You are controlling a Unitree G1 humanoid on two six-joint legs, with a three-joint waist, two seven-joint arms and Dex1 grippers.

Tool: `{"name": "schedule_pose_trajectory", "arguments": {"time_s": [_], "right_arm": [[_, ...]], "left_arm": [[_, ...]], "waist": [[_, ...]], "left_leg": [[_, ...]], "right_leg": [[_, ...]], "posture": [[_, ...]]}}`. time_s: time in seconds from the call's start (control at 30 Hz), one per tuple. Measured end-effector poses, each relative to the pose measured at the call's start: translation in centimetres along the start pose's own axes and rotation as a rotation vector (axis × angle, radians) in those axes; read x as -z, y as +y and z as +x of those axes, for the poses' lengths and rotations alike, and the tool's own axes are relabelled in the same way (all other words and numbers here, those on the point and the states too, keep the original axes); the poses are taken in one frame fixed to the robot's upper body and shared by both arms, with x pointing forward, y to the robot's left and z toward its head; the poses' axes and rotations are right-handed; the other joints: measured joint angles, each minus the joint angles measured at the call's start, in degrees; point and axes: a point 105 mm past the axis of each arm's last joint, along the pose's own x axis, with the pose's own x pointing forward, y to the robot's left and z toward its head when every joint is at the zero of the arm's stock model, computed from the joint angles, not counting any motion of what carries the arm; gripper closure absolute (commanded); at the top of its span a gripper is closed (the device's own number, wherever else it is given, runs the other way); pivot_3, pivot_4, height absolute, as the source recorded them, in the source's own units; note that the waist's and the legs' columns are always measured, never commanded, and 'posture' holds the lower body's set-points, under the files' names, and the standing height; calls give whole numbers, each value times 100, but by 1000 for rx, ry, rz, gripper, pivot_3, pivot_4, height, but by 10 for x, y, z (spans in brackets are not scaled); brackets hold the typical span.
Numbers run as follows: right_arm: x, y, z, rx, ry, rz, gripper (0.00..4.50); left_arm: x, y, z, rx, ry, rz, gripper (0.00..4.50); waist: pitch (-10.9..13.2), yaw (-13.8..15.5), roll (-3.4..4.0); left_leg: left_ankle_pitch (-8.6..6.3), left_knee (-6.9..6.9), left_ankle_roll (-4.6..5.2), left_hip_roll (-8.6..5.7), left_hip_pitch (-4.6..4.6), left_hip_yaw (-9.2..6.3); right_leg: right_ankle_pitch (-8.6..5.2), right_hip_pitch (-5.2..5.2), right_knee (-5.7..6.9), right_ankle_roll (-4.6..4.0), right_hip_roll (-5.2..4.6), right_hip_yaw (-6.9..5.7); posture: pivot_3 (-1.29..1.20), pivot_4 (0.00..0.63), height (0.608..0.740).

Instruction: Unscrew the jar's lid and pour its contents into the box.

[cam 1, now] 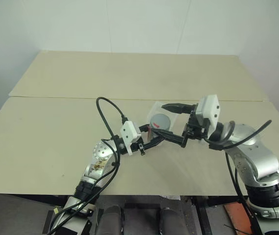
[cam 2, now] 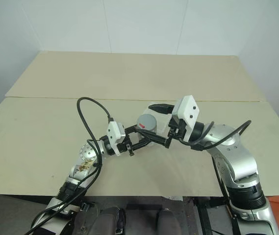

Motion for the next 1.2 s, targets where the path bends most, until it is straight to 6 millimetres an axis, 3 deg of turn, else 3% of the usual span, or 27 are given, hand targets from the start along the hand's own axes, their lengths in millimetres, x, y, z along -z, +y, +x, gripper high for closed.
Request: {"name": "schedule_pose_trajectory", "arguments": {"time_s": [0.3,0.4,0.73,0.83,1.2], "right_arm": [[5,1,0,-14,14,15,17],[6,0,0,-10,18,15,570],[7,-1,1,-3,20,13,570],[8,-1,1,-6,21,18,1146],[9,0,2,-8,22,16,1146]], "left_arm": [[-1,-1,2,-4,-9,-3,2479],[-1,-1,2,-4,-10,-3,2479],[-2,0,3,-3,-12,1,2479],[-2,0,3,-6,-12,0,2479],[-2,1,3,-8,-12,0,2479]], "waist": [[0,0,0],[0,-1,0],[0,-1,0],[0,-1,0],[0,-1,0]], "left_leg": [[0,0,0,-1,0,0],[0,0,0,0,0,0],[0,0,0,0,0,0],[0,0,0,0,0,0],[0,0,0,0,0,0]], "right_leg": [[0,0,0,0,-1,0],[0,0,0,0,0,0],[0,0,0,0,0,0],[0,0,0,0,0,0],[0,0,0,0,0,0]], "posture": [[0,150,740],[0,150,740],[0,150,740],[0,150,740],[0,150,740]]}}
